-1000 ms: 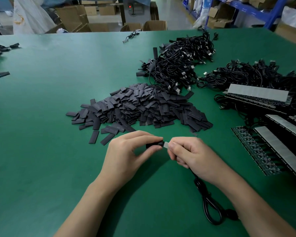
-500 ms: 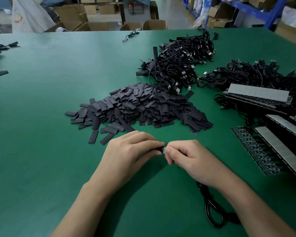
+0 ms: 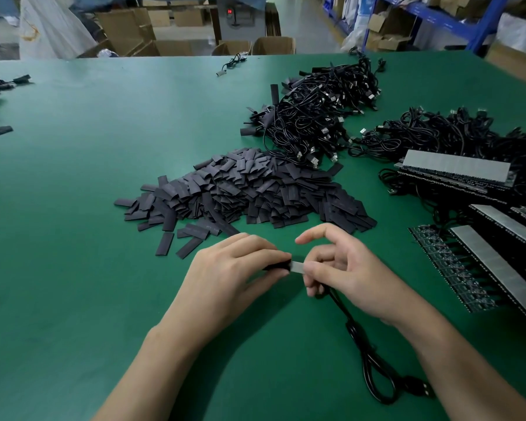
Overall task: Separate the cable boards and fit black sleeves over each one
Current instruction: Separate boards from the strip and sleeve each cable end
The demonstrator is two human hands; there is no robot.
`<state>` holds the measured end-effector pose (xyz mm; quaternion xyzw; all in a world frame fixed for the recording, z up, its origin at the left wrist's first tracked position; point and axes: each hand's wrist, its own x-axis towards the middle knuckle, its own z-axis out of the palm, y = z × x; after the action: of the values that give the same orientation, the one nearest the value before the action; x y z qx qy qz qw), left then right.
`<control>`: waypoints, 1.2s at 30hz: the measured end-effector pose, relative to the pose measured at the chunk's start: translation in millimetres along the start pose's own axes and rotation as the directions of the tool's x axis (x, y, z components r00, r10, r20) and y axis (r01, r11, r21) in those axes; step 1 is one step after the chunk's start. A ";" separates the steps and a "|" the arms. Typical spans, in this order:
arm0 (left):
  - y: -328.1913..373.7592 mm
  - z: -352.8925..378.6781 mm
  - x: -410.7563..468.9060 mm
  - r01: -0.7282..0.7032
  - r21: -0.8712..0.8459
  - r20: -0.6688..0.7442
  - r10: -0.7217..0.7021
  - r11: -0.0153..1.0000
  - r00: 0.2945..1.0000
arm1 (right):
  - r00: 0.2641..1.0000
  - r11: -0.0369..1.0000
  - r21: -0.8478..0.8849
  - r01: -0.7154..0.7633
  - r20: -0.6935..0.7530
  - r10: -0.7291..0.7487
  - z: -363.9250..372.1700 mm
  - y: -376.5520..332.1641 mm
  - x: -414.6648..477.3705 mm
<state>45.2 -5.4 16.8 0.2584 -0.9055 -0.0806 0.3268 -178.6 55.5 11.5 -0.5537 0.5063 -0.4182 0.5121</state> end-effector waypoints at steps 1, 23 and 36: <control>0.1 0.2 0.0 -0.002 -0.007 0.006 0.002 1.000 1.000 | 1.000 1.000 0.015 -0.001 0.004 0.001 -0.2 -0.1 0.2; 5.5 4.2 -0.5 0.081 -0.218 0.175 -0.042 0.973 0.984 | 0.997 0.985 -0.170 0.013 0.071 -0.001 0.3 -4.1 -2.6; 4.1 3.5 0.4 0.125 -0.249 0.000 -0.129 0.960 0.992 | 0.998 0.995 -0.095 0.036 -0.048 -0.041 -1.1 -7.1 -0.8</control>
<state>41.0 -2.2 15.6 0.2734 -0.8672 -0.2121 0.3582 -178.9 55.9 18.7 -0.5763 0.5272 -0.4174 0.4646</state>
